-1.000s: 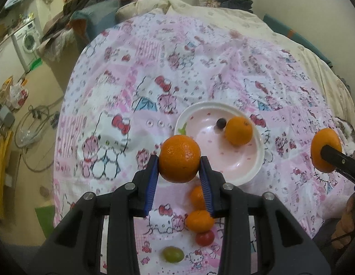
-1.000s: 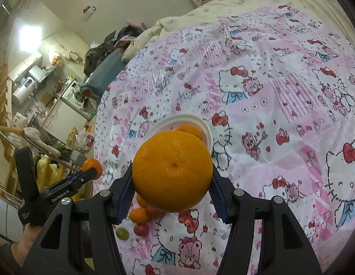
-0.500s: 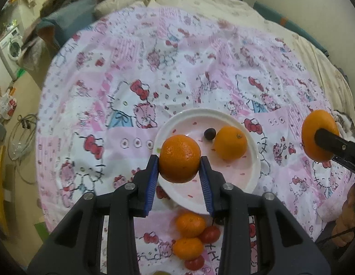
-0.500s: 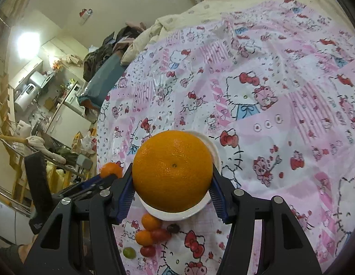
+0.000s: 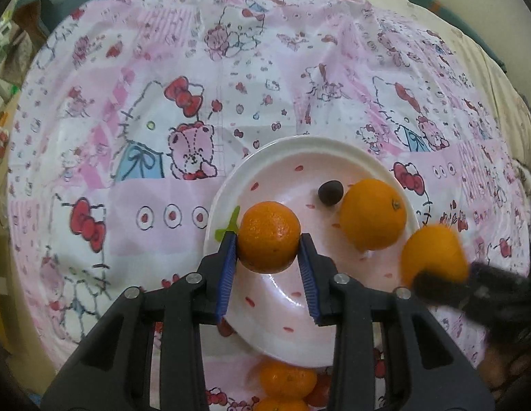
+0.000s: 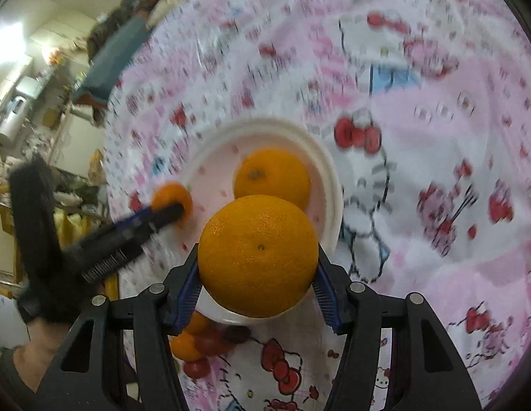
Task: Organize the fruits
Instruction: 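Carry the orange and tangerine over the white plate with both tools, then lower the orange onto the plate and open the right tool while the left releases the tangerine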
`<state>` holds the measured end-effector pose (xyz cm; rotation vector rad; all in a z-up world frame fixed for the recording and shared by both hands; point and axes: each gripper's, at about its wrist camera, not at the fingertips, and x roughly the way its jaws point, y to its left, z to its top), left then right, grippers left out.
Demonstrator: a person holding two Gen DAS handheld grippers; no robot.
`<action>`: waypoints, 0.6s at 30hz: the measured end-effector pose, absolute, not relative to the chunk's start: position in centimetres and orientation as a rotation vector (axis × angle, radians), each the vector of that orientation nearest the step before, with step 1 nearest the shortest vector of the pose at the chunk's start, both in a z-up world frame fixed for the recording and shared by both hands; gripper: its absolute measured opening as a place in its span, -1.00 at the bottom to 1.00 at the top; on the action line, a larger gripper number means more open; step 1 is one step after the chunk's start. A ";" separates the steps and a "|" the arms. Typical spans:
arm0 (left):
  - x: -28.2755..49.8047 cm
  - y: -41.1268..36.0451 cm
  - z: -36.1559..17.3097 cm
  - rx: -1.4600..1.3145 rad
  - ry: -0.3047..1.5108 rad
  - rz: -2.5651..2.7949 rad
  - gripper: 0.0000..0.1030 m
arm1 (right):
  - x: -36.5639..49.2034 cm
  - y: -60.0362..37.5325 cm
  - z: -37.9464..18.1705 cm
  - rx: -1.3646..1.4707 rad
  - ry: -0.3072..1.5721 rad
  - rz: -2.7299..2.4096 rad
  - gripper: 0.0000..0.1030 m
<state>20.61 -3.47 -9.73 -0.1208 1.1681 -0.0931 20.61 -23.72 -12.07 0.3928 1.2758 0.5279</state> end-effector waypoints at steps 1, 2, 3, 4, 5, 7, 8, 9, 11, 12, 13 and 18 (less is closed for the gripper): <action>20.7 -3.3 -9.9 -0.132 1.176 -0.092 -0.39 | 20.5 -23.4 -12.4 0.376 1.288 0.530 0.19; 20.8 -3.2 -10.0 -0.142 1.181 -0.092 -0.38 | 20.4 -23.2 -12.7 0.363 1.291 0.531 0.19; 20.9 -3.1 -10.2 -0.151 1.188 -0.094 -0.38 | 20.4 -23.0 -12.8 0.359 1.291 0.534 0.19; 21.0 -3.1 -10.3 -0.154 1.191 -0.092 -0.38 | 20.4 -22.8 -13.0 0.354 1.294 0.538 0.19; 21.0 -3.0 -10.4 -0.158 1.193 -0.091 -0.38 | 20.4 -22.7 -13.0 0.349 1.296 0.538 0.19; 21.1 -3.0 -10.5 -0.168 1.197 -0.096 -0.38 | 20.4 -22.5 -13.2 0.347 1.295 0.535 0.20; 21.1 -3.1 -10.5 -0.169 1.198 -0.097 -0.38 | 20.4 -22.6 -13.2 0.350 1.296 0.537 0.22; 21.0 -3.1 -10.5 -0.168 1.198 -0.099 -0.37 | 20.4 -22.6 -13.1 0.351 1.296 0.541 0.23; 21.0 -3.3 -10.5 -0.159 1.198 -0.103 -0.36 | 20.4 -22.7 -13.1 0.350 1.291 0.543 0.23; 21.0 -3.4 -10.5 -0.155 1.199 -0.105 -0.35 | 20.3 -22.8 -13.0 0.354 1.288 0.543 0.24; 21.0 -3.4 -10.5 -0.154 1.199 -0.105 -0.35 | 20.2 -22.9 -13.0 0.358 1.288 0.545 0.24; 21.1 -3.5 -10.4 -0.157 1.195 -0.108 -0.34 | 20.1 -23.4 -12.7 0.362 1.279 0.552 0.25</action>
